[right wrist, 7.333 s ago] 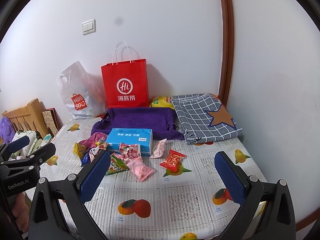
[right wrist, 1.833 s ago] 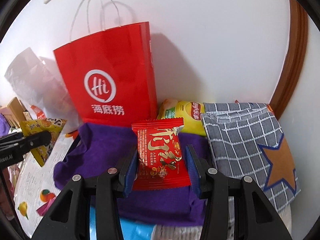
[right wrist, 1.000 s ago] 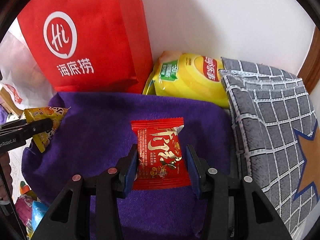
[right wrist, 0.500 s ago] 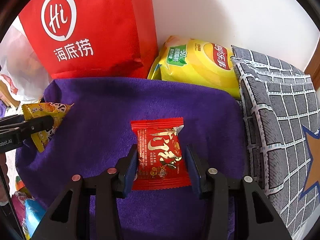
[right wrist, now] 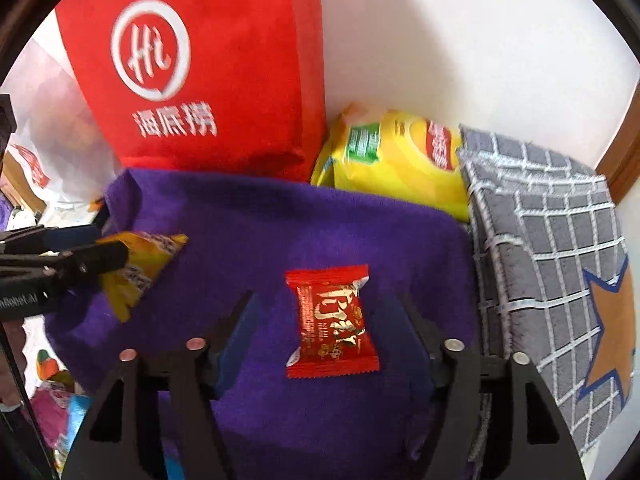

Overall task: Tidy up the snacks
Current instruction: 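Open the left tool over the purple towel, releasing the yellow packet, then grasp the pink wrapped candy with the right tool while the left tool grasps the pink snack bag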

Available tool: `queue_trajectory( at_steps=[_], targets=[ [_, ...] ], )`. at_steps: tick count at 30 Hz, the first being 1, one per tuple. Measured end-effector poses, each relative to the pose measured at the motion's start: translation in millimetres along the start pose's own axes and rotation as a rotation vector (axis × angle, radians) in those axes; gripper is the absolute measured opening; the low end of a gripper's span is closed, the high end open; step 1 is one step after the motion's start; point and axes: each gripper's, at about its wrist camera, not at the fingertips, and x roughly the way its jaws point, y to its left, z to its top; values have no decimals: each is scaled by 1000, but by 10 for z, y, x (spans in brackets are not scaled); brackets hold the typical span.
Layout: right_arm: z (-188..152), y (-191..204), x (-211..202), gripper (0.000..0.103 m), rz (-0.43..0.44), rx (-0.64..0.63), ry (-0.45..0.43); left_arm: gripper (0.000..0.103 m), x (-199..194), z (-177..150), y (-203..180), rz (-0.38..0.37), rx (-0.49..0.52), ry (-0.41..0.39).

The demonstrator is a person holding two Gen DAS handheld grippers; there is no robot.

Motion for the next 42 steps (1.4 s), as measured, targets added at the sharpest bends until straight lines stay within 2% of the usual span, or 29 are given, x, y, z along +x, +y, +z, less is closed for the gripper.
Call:
queue_trajectory(
  at_steps=[6, 9, 11, 13, 21, 23, 28, 33, 38, 42],
  targets=[
    [-45, -6, -496, 82, -58, 43, -70, 73, -379, 3, -189, 53, 51, -63],
    [-138, 28, -748, 82, -110, 45, -87, 73, -612, -37, -267, 34, 67, -100],
    [-238, -9, -902, 89, -166, 67, -87, 73, -752, -57, -328, 40, 79, -121],
    [-315, -46, -1046, 89, -192, 82, -88, 73, -907, -102, -370, 35, 89, -151],
    [-874, -126, -1631, 89, -179, 140, -170, 73, -1353, -445, -452, -7, 62, -202],
    [-1010, -160, -1748, 89, -146, 167, -200, 73, -1439, -591, -453, -18, 64, -200],
    [-1221, -220, -1873, 89, -109, 195, -190, 73, -1607, -936, -480, 31, 91, -213],
    [-1443, -286, -1959, 89, -113, 198, -177, 73, -1736, -1195, -374, 13, 54, -189],
    [-1666, -319, -2015, 88, -105, 166, -178, 73, -1747, -1436, -275, 50, 36, -171],
    [-1788, -348, -1956, 88, -163, 160, -180, 73, -1716, -1637, -86, 45, -28, -149]
  ],
)
